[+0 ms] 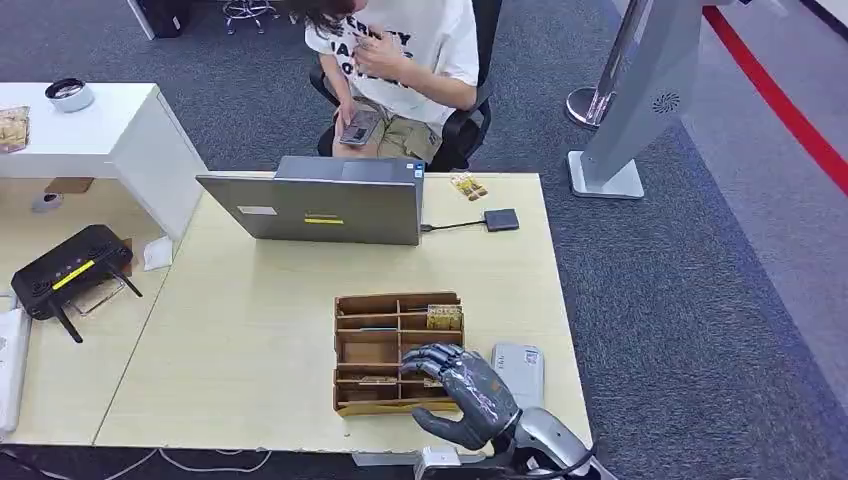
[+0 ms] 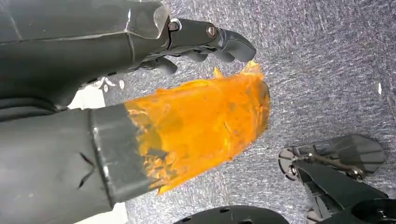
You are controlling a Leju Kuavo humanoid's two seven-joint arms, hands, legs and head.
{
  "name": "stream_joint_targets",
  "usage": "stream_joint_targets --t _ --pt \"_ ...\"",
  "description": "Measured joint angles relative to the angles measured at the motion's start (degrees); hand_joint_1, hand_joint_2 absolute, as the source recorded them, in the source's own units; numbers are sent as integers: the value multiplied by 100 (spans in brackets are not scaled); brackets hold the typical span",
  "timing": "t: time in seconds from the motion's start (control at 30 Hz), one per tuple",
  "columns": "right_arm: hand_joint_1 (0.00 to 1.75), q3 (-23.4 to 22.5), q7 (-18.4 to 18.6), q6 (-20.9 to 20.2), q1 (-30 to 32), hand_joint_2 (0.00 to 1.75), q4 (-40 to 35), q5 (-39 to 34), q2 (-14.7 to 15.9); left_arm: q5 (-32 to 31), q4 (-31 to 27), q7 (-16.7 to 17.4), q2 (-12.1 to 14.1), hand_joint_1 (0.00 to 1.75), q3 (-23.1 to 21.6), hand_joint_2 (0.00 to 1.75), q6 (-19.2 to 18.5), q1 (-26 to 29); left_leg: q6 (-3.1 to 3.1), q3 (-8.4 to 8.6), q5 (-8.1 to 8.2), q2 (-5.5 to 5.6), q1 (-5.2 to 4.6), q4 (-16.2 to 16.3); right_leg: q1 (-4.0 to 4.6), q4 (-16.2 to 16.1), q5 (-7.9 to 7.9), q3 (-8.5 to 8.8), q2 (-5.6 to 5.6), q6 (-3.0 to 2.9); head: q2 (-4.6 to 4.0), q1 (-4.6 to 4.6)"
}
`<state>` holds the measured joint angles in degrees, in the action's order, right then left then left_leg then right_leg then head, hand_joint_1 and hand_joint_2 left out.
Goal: Pass the card to the sensor for recognition and then transmit it.
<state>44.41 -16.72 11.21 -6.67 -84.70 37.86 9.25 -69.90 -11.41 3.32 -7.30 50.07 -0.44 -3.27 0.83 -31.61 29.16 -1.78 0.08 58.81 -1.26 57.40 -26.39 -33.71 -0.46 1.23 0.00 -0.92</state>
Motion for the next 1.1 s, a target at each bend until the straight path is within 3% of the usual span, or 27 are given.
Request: stream_joint_targets --t 0.47,0.93,1.1 --pt "73 -11 140 256 3 175 155 402 0 -35 0 2 0 0 2 0 0 0 0 0 0 0 0 0 0 0 0 0 0 0 0 0" --pt "68 -17 295 470 -10 175 273 778 0 -57 0 4 0 0 9 0 0 0 0 0 0 0 0 0 0 0 0 0 0 0 0 0" --pt "77 -17 297 487 -13 175 284 813 0 -57 0 4 0 0 13 0 -2 -1 0 0 0 0 0 0 0 0 0 0 0 0 0 0"
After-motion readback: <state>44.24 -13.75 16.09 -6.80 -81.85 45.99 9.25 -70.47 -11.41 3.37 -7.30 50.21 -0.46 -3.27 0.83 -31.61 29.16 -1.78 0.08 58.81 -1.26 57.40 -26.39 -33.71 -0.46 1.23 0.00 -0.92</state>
